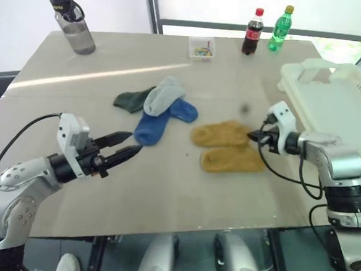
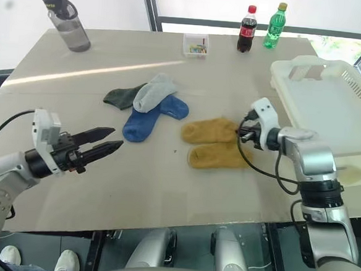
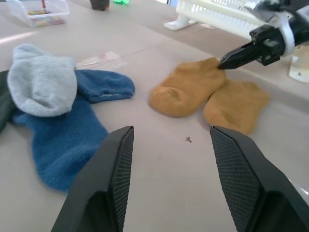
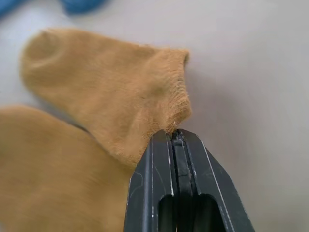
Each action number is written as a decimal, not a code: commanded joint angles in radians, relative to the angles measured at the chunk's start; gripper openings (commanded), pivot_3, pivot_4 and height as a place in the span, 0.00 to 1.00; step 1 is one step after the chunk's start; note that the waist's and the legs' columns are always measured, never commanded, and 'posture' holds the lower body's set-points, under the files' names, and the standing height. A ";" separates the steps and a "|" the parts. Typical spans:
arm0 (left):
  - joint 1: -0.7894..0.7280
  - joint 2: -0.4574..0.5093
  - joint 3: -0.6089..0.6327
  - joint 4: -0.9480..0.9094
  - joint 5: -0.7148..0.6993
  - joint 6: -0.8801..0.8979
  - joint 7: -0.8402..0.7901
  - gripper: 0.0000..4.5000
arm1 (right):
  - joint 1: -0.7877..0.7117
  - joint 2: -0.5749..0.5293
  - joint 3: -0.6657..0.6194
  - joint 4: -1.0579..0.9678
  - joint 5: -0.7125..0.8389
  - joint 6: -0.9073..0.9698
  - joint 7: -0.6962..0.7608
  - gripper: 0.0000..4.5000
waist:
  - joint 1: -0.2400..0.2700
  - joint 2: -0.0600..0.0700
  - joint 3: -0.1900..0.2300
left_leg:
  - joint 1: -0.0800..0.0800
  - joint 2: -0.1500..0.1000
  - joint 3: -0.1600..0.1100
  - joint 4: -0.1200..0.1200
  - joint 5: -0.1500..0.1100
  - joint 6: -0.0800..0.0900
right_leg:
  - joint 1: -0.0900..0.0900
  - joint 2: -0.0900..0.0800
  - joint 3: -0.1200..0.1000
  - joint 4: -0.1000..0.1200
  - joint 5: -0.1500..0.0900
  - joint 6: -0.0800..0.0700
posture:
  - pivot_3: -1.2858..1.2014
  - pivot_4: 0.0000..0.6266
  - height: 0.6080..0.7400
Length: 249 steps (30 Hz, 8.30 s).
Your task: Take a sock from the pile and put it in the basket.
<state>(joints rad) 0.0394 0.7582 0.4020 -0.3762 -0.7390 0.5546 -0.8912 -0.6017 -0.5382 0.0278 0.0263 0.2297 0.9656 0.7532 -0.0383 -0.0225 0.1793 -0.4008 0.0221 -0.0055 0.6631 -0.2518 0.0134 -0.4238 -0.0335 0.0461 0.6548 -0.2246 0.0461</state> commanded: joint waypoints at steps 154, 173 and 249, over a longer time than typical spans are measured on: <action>-0.444 -0.584 -0.380 0.086 0.129 0.742 0.650 0.99 | 0.345 0.047 0.014 -0.325 0.222 -0.066 -0.231 0.68 | 0.005 -0.003 -0.005 | 0.005 -0.001 -0.005 0.006 0.000 0.000 | 0.009 0.001 -0.001 -0.001 -0.002 0.004 | 0.52 0.24 1.00; -0.570 -0.673 -0.233 0.315 -0.103 0.914 0.441 0.99 | 0.359 0.073 -0.001 -0.349 0.206 -0.057 -0.261 0.68 | 0.009 -0.003 -0.008 | 0.005 -0.002 -0.006 0.005 0.000 0.000 | 0.011 0.001 -0.002 -0.002 -0.002 0.004 | 0.52 0.24 1.00; -0.692 -0.816 -0.350 0.563 -0.123 0.571 0.351 0.99 | 0.477 -0.108 -0.273 -0.645 0.541 0.045 -0.268 0.68 | 0.026 -0.003 -0.006 | -0.001 -0.002 -0.006 0.004 0.000 0.001 | 0.009 0.001 -0.003 -0.009 -0.002 0.004 | 0.52 0.24 1.00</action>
<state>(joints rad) -0.6304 -0.0472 0.0646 0.1917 -0.8623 1.1411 -0.5202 -0.1076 -0.6545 -0.2537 -0.5921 0.7730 1.0098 0.5110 -0.0125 -0.0256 0.1737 -0.4017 0.0202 -0.0118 0.6669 -0.2521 0.0141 -0.4151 -0.0326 0.0434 0.6453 -0.2261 0.0501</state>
